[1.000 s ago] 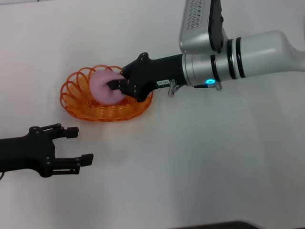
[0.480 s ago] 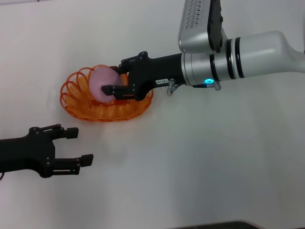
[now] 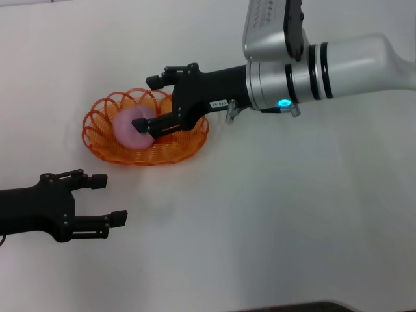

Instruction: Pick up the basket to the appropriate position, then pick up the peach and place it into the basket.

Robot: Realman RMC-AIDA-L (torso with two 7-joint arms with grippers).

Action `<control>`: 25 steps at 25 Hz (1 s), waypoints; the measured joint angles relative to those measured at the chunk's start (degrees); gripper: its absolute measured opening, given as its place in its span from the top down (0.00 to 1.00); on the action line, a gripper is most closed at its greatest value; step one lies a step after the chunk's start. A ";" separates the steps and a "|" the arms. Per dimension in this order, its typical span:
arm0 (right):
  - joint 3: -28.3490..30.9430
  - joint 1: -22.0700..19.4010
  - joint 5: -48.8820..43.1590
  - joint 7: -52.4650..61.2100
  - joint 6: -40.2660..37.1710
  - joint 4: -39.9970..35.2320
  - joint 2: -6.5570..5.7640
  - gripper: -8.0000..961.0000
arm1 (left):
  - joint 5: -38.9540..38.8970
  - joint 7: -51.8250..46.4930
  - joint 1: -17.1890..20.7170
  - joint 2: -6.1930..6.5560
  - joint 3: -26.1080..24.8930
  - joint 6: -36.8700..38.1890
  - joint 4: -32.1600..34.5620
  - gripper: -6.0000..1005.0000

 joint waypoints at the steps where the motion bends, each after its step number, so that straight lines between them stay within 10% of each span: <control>1: -0.05 -0.15 -0.13 0.68 -0.37 -0.64 -0.10 0.08 | 0.00 0.00 0.00 0.00 -0.01 0.05 0.00 0.11; 12: 5.37 -1.69 -18.63 22.23 -19.13 -20.62 -5.30 0.02 | -0.07 -0.03 0.31 0.01 -0.29 0.60 0.61 0.11; 25: 32.94 -14.07 -28.75 18.53 -41.46 -33.35 -2.93 0.03 | -3.61 3.15 0.50 1.16 -15.78 4.80 2.03 0.11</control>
